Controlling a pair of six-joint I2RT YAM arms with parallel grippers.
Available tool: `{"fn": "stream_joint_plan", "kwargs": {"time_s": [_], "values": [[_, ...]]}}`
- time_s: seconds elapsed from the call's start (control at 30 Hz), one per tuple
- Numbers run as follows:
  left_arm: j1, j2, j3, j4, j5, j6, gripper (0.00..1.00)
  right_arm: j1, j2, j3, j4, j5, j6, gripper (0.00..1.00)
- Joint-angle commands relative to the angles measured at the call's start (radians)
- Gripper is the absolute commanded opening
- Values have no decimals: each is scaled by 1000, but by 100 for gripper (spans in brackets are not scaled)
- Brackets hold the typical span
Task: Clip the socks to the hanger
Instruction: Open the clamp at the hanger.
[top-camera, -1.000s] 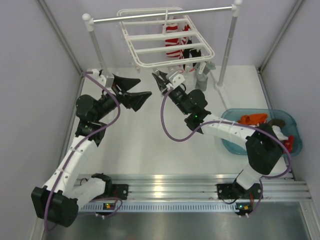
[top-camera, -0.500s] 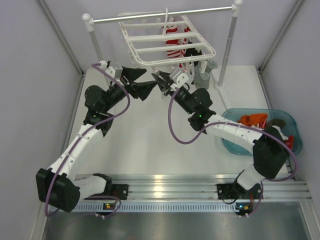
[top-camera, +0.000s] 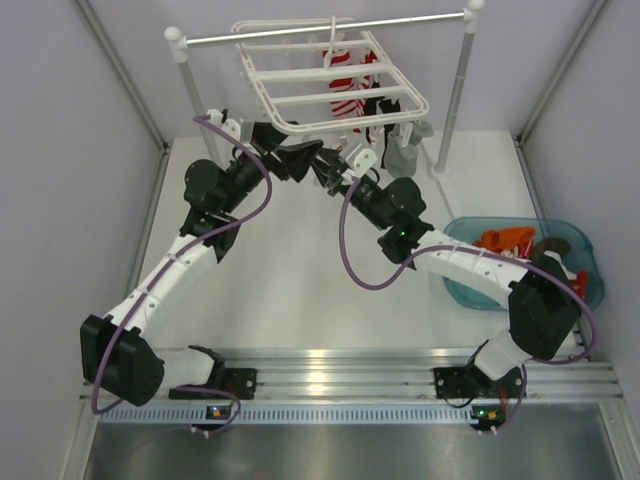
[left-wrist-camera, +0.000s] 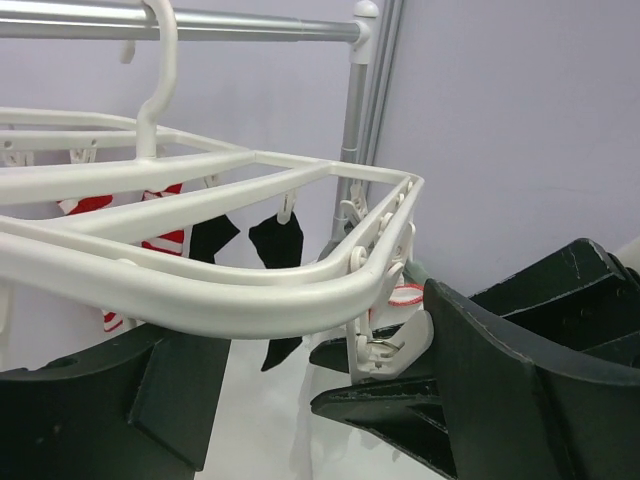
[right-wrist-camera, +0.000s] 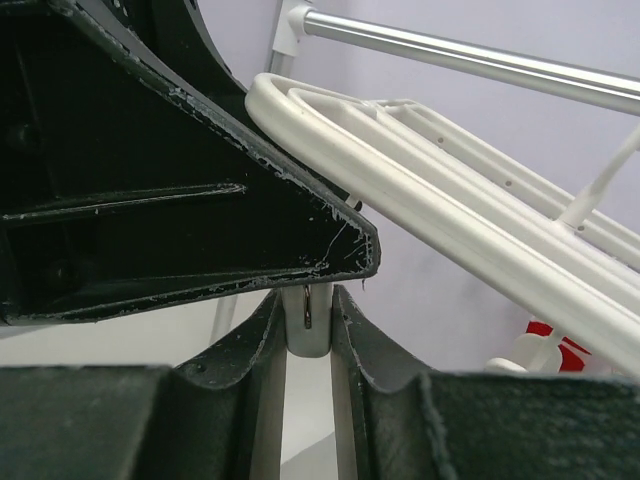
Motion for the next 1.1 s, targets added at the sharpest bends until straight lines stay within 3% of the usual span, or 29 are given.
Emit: {"fn": "stream_joint_plan", "kwargs": {"time_s": [0.0,0.43,0.73,1.07], "values": [[-3,2,37,47,-56,14,80,-7,-51,8,29,-27,34,0],[1,-41,-14,15,-50,33,86,-55,-61,43,-45,-59,85,0],[3,15,49,6,54,-10,84,-63,-57,71,-70,-140,109,0],[3,13,67,-25,14,-33,78,-63,-58,80,-47,-192,83,0]]}}
